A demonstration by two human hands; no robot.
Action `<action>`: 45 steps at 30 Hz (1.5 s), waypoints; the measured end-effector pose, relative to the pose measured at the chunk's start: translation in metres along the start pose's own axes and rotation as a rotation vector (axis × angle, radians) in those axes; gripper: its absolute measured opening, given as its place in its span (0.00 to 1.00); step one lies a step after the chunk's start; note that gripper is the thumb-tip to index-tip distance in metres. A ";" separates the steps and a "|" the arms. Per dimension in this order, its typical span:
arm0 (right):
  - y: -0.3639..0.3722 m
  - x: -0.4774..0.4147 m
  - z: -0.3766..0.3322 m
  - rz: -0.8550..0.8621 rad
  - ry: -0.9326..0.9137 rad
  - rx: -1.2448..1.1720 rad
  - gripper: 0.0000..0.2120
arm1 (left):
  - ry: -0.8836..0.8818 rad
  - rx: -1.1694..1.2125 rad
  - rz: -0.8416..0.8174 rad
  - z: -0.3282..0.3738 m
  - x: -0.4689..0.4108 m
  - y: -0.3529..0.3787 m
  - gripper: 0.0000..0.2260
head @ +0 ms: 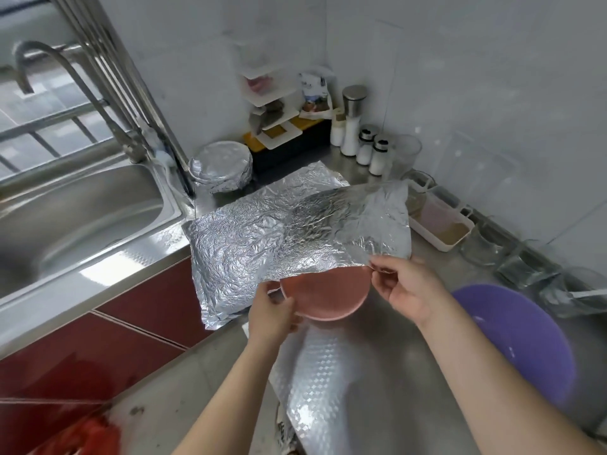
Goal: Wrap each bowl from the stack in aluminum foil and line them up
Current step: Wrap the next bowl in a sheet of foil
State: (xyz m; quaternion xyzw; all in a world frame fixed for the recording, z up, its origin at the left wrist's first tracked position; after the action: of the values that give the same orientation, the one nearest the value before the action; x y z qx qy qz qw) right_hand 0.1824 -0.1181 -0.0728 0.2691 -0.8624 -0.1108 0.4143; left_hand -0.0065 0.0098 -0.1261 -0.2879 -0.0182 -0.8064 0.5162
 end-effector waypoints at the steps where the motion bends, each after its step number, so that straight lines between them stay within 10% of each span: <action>1: -0.001 0.000 0.004 -0.002 0.012 0.006 0.04 | -0.028 0.071 -0.006 -0.002 -0.001 -0.004 0.15; 8: -0.017 -0.001 0.024 0.063 0.032 0.226 0.12 | -0.187 0.788 -0.009 0.008 -0.020 -0.039 0.15; 33: -0.056 -0.014 0.056 0.497 -0.271 0.088 0.39 | 0.240 -0.478 0.087 0.008 0.012 -0.061 0.44; 38: -0.053 0.010 0.042 0.563 -0.323 0.277 0.40 | 0.777 -0.942 -0.149 0.036 0.033 0.005 0.25; 45: -0.050 0.006 0.044 0.522 -0.369 0.731 0.36 | 0.935 -1.042 -0.326 0.009 0.035 0.049 0.21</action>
State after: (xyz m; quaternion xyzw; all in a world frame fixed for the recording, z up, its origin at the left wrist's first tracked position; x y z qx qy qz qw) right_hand 0.1642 -0.1642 -0.1171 0.1476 -0.9427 0.2610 0.1467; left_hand 0.0284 -0.0384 -0.1147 -0.1151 0.5492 -0.8161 0.1385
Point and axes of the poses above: each hand's wrist, its own x-axis away from the middle knuckle, its own y-axis out of the palm, z = x × y, the point moved 5 cm from there along -x, towards the middle knuckle, and after that the axes turned 1 degree about -z, right-handed, at the moved point
